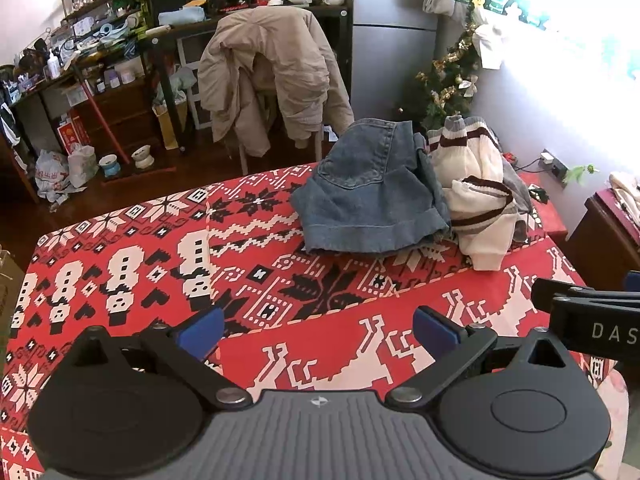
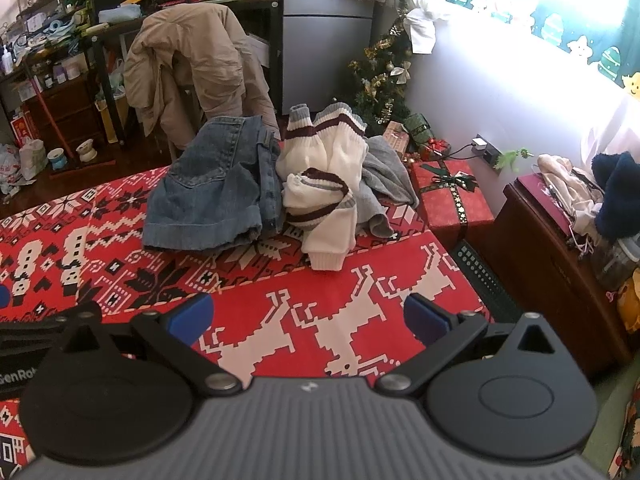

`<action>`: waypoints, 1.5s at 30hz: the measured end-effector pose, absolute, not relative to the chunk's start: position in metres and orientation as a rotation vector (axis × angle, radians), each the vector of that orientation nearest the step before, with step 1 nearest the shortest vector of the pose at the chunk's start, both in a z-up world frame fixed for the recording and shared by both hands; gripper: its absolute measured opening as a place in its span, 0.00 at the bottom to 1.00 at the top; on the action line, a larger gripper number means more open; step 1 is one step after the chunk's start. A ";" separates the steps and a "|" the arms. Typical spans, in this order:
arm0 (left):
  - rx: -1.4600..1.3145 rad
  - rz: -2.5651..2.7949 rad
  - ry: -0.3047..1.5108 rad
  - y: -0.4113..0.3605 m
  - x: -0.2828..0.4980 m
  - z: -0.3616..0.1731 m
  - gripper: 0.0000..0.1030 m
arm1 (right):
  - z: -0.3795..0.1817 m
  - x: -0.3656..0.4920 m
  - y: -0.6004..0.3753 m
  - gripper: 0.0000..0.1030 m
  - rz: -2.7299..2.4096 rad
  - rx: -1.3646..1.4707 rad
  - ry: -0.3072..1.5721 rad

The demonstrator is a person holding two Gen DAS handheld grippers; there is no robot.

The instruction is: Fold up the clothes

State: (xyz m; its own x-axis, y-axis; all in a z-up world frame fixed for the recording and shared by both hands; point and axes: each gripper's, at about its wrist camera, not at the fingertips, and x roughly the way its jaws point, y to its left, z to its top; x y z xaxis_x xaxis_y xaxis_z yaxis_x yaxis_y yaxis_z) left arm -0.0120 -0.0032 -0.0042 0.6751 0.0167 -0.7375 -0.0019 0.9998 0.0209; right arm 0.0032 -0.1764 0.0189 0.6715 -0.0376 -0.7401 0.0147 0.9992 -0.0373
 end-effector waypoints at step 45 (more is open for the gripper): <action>0.059 0.148 0.736 0.002 -0.012 -0.059 0.98 | -0.028 0.009 -0.178 0.99 -0.029 -0.029 0.841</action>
